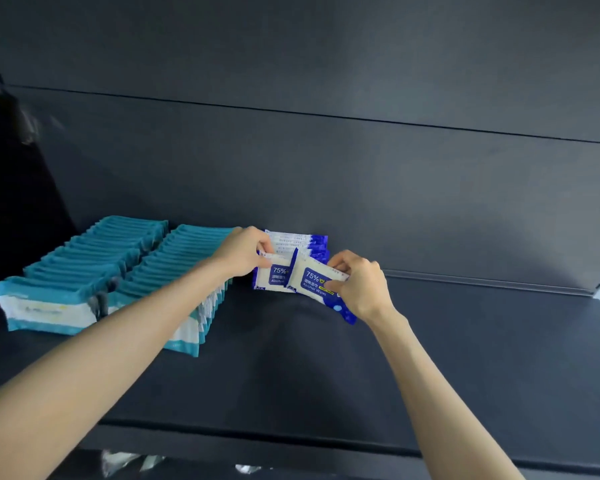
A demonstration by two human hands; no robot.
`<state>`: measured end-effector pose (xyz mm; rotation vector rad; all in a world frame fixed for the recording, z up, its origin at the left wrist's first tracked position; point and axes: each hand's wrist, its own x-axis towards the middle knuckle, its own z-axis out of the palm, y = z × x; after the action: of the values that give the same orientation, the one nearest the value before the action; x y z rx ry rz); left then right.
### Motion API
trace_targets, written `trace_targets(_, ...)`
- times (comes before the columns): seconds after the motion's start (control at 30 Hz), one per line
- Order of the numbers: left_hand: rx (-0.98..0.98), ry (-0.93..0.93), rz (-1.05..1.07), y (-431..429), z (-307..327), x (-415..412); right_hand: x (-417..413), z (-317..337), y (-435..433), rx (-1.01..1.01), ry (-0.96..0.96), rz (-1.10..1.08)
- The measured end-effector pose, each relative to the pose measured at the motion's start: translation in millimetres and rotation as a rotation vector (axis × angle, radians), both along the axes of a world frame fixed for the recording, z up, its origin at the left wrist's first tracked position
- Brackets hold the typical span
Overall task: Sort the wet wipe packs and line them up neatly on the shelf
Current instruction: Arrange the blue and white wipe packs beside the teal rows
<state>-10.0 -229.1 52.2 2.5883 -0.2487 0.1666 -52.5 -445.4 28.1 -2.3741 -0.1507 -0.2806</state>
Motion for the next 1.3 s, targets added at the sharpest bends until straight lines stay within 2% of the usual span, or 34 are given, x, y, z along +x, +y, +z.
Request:
trace_targets(0.33,0.050,0.086,-0.221,26,1,27,31,-11,37,-0.291,-0.088,0.086)
trace_targets(0.6,0.139,-0.037,-0.305,28,-9,29,37,-21,61,-0.346,-0.183,-0.012)
trace_targets(0.7,0.252,-0.105,-0.289,26,-12,30,38,-29,62,-0.389,-0.290,-0.081)
trace_targets(0.9,0.544,-0.284,-0.292,25,-14,29,35,-37,51,-0.453,-0.184,-0.059)
trace_targets(1.03,0.720,-0.199,-0.336,23,-17,32,34,-44,49,-0.525,-0.096,-0.034)
trace_targets(1.3,0.880,-0.149,-0.345,17,-17,37,37,-52,50,-0.510,-0.131,-0.091)
